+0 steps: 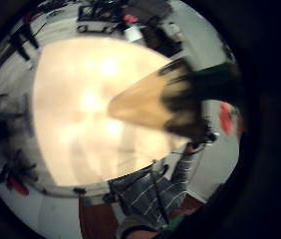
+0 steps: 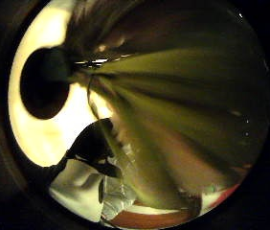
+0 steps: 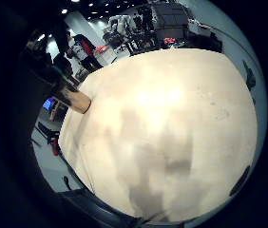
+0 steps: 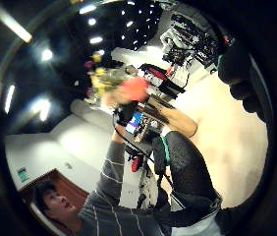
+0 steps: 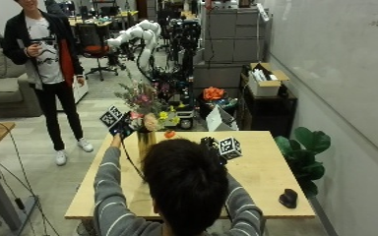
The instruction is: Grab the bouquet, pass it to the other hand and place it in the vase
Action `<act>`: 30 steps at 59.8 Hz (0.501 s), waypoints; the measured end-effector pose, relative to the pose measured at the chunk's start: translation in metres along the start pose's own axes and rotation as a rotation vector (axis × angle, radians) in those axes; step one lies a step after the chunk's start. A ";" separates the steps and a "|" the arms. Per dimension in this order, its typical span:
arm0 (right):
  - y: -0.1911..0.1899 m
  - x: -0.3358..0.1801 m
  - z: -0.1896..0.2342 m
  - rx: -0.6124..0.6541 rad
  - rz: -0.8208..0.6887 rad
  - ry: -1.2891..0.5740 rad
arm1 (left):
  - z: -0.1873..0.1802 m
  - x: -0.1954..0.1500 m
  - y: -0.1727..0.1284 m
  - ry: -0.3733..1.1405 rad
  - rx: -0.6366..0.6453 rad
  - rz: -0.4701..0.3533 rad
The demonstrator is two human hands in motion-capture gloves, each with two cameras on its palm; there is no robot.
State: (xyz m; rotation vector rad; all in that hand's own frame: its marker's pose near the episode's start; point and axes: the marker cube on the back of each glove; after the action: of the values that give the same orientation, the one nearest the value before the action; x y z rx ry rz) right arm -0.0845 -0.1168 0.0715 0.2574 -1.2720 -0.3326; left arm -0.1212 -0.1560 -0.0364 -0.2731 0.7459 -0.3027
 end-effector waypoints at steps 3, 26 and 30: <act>-0.002 -0.002 0.000 0.035 -0.081 0.015 | 0.002 -0.026 0.001 -0.020 0.052 -0.054; 0.028 -0.030 0.003 0.015 -0.047 -0.002 | -0.001 -0.092 0.060 0.063 0.186 0.062; 0.047 -0.040 0.000 -0.023 0.012 0.001 | -0.006 -0.115 0.049 0.008 0.330 -0.043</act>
State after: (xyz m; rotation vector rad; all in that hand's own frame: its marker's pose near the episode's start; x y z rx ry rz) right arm -0.0900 -0.0582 0.0533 0.2306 -1.2677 -0.3368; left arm -0.1969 -0.0698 0.0131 0.0245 0.6859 -0.4620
